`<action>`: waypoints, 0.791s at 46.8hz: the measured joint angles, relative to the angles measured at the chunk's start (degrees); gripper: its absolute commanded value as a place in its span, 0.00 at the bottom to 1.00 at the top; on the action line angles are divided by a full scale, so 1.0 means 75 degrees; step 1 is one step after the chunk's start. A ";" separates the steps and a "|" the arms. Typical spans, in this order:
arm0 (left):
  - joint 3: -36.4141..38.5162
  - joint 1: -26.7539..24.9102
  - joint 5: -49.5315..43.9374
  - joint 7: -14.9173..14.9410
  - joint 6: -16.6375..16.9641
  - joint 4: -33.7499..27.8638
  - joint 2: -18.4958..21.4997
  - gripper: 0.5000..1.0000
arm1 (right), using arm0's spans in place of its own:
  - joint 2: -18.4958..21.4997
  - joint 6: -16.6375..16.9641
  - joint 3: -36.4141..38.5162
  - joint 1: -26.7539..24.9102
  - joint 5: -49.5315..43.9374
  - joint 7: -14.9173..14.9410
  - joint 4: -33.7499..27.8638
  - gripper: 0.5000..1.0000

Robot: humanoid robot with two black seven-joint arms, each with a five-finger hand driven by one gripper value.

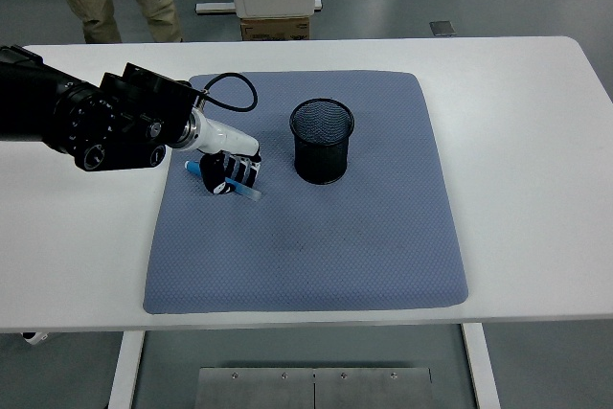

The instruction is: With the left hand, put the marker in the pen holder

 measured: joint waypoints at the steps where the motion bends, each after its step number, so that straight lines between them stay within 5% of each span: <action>1: 0.0000 -0.0003 0.0000 -0.0003 -0.0003 -0.0001 0.0001 0.04 | 0.0000 0.0000 0.0000 0.0000 0.0000 0.0000 0.0000 1.00; 37: -0.0046 -0.0445 -0.0151 -0.0127 -0.0053 0.0071 0.0059 0.00 | 0.0000 -0.0001 0.0000 -0.0002 0.0001 0.0000 0.0000 1.00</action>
